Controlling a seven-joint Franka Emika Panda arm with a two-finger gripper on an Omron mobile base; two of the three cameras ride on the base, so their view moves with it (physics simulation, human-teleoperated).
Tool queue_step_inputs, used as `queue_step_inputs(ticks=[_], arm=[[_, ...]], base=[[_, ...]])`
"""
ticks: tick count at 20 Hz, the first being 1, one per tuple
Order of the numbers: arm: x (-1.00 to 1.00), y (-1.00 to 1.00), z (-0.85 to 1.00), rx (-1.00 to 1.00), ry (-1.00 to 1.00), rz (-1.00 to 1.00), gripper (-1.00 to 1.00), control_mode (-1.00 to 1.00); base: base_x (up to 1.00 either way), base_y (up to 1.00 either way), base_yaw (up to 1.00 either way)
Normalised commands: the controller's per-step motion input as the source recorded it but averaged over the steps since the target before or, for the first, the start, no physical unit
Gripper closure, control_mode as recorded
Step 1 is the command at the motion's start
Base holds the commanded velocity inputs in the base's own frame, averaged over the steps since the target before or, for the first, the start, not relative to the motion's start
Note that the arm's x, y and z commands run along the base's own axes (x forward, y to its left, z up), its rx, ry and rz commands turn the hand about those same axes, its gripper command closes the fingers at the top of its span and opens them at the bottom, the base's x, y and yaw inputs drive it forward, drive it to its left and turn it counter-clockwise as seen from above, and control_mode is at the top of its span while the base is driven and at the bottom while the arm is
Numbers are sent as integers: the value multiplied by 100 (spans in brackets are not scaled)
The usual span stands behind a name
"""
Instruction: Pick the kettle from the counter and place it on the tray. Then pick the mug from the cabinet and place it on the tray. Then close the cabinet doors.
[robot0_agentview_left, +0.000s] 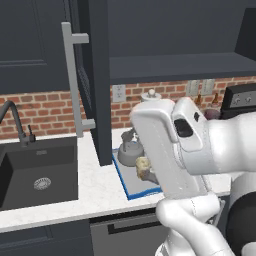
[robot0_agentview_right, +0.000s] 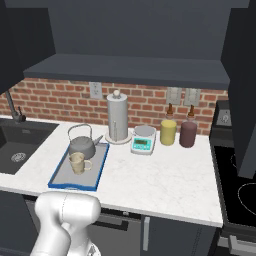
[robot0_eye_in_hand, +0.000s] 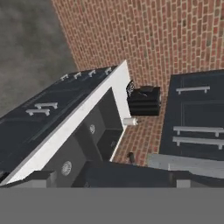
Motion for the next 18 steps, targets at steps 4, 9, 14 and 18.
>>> queue_step_inputs(ticks=[4, 9, 14, 18], arm=[[24, 69, 0, 0, -9, -11, -100, -100], [41, 58, 0, 0, -8, -5, -100, -100], [15, 42, 6, 0, 0, 0, -100, -100], [39, 38, 9, 1, 0, -1, -100, -100]], base=[[0, 0, 0], [0, 0, 0], [0, 0, 0], [0, 0, 0]])
